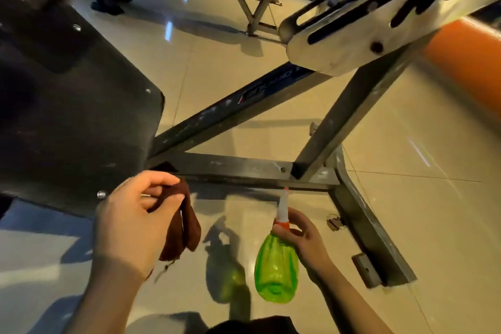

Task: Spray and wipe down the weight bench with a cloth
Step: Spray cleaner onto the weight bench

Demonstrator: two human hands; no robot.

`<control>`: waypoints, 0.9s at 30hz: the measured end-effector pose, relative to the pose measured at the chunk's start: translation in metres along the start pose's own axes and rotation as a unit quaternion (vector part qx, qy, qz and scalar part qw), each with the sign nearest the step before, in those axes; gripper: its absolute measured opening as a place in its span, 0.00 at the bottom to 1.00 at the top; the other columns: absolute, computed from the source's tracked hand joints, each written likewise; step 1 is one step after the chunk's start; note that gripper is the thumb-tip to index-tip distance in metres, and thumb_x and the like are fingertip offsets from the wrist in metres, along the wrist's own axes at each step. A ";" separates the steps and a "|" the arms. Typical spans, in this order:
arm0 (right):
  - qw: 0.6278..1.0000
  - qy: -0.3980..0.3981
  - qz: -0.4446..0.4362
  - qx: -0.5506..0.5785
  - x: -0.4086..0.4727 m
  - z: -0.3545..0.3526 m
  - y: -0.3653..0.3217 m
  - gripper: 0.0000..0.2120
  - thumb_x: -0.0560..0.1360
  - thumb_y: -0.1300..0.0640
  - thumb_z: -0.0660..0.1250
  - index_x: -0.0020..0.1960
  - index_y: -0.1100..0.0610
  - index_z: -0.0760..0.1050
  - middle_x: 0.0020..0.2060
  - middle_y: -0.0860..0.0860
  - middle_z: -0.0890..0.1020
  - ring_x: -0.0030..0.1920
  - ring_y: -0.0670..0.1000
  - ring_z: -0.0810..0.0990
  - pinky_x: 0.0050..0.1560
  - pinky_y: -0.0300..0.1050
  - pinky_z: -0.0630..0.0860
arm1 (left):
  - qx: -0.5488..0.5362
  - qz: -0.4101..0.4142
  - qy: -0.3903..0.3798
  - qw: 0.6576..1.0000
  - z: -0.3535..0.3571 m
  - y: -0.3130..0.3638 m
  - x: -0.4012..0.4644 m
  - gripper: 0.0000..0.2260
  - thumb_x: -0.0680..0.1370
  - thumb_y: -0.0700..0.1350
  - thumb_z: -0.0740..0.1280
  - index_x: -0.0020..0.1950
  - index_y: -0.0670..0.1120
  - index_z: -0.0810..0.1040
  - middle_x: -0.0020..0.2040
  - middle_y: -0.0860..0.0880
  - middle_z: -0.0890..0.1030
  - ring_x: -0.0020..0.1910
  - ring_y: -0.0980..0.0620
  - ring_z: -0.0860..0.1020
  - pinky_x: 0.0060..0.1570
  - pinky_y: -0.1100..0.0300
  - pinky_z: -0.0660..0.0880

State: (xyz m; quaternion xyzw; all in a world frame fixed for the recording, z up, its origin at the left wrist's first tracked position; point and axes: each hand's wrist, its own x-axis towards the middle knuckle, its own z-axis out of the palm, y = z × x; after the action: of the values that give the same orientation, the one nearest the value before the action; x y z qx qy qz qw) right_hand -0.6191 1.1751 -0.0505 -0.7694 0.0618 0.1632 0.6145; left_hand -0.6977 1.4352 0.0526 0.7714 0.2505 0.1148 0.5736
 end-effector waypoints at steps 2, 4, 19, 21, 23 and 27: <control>0.999 0.032 0.022 -0.029 -0.010 -0.031 0.011 0.16 0.70 0.63 0.74 0.55 0.52 0.76 0.49 0.50 0.81 0.46 0.49 0.82 0.40 0.35 0.77 | -0.014 0.006 -0.028 0.999 0.012 0.007 -0.004 0.10 0.75 0.39 0.70 0.47 0.55 0.78 0.45 0.58 0.76 0.44 0.59 0.74 0.39 0.58 0.72; 0.994 0.091 0.049 -0.041 -0.020 -0.061 0.023 0.14 0.69 0.62 0.75 0.53 0.54 0.78 0.47 0.53 0.82 0.46 0.51 0.81 0.41 0.38 0.77 | -0.028 0.018 -0.043 0.998 0.026 0.011 -0.007 0.10 0.74 0.39 0.71 0.46 0.55 0.79 0.45 0.58 0.77 0.44 0.59 0.75 0.39 0.59 0.71; 0.981 0.169 0.078 0.046 -0.033 -0.108 0.036 0.16 0.71 0.61 0.73 0.58 0.56 0.76 0.50 0.56 0.82 0.49 0.54 0.81 0.43 0.42 0.78 | -0.023 -0.014 -0.068 0.997 0.068 0.003 0.005 0.09 0.74 0.38 0.72 0.49 0.52 0.80 0.47 0.51 0.78 0.49 0.50 0.75 0.40 0.58 0.70; 0.977 0.190 0.076 0.062 -0.029 -0.103 0.043 0.16 0.71 0.61 0.73 0.58 0.58 0.76 0.50 0.57 0.81 0.49 0.55 0.81 0.43 0.43 0.78 | -0.014 -0.020 -0.055 0.998 0.065 0.002 0.007 0.09 0.75 0.38 0.71 0.51 0.51 0.80 0.49 0.49 0.78 0.49 0.50 0.75 0.36 0.61 0.68; 0.960 0.235 0.101 0.111 -0.028 -0.103 0.051 0.18 0.71 0.61 0.73 0.58 0.61 0.76 0.51 0.60 0.81 0.47 0.56 0.81 0.42 0.45 0.77 | -0.012 -0.024 -0.048 0.999 0.063 0.002 0.009 0.09 0.75 0.38 0.71 0.52 0.50 0.80 0.50 0.49 0.78 0.50 0.50 0.74 0.35 0.62 0.68; 0.946 0.275 0.107 0.132 -0.023 -0.096 0.057 0.20 0.68 0.62 0.75 0.58 0.63 0.76 0.50 0.60 0.80 0.47 0.58 0.80 0.42 0.47 0.78 | -0.023 -0.020 -0.031 0.999 0.064 0.004 0.011 0.08 0.75 0.39 0.71 0.51 0.50 0.80 0.49 0.50 0.77 0.48 0.51 0.74 0.34 0.63 0.67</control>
State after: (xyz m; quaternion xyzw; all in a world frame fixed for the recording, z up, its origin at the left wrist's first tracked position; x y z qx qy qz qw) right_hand -0.6408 1.0666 -0.0777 -0.6853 0.3314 0.0010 0.6485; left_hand -0.6573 1.3875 0.0352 0.7556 0.2457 0.0852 0.6011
